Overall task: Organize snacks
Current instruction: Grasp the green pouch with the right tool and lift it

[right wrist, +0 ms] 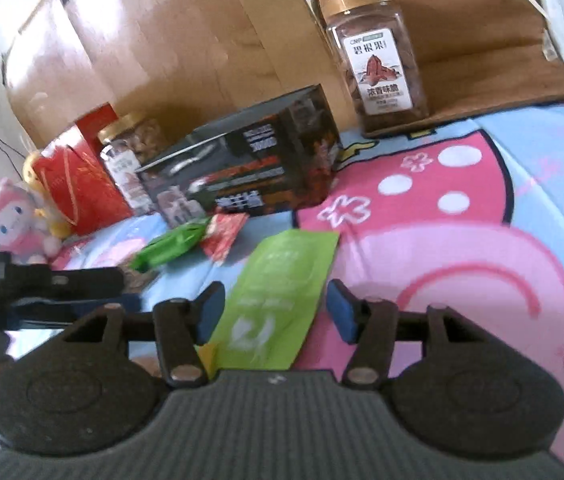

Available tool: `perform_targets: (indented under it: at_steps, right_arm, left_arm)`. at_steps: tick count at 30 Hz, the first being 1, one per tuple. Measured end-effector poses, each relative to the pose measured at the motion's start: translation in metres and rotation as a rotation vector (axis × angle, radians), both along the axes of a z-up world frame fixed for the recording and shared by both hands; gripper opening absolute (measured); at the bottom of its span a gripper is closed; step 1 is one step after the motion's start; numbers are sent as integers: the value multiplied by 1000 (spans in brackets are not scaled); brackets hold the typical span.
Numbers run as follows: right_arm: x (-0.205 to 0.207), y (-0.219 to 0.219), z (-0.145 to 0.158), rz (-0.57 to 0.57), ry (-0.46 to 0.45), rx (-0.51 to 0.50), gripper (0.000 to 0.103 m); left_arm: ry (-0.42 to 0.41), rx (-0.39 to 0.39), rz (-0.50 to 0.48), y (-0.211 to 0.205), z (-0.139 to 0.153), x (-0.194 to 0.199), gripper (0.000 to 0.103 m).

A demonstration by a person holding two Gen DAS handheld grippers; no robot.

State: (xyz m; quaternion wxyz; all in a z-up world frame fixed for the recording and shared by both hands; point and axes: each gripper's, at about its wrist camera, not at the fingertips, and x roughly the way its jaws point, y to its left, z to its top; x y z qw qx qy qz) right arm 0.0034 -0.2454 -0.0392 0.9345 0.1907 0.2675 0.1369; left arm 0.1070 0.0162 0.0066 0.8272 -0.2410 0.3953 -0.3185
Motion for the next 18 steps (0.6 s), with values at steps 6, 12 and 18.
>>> perform_targets:
  at_steps: [6,12,18]
  right_arm:
    - [-10,-31,-12,3,41,287,58]
    - [5,-21,-18,19,100,318,19]
    - [11,-41,-35,52,146,557,3]
  left_arm:
    - [21,26,-58,-25,-8,2,58]
    - [10,19,-31,-29,-9,5,60]
    - [57,-63,0,-15,-10,9,65]
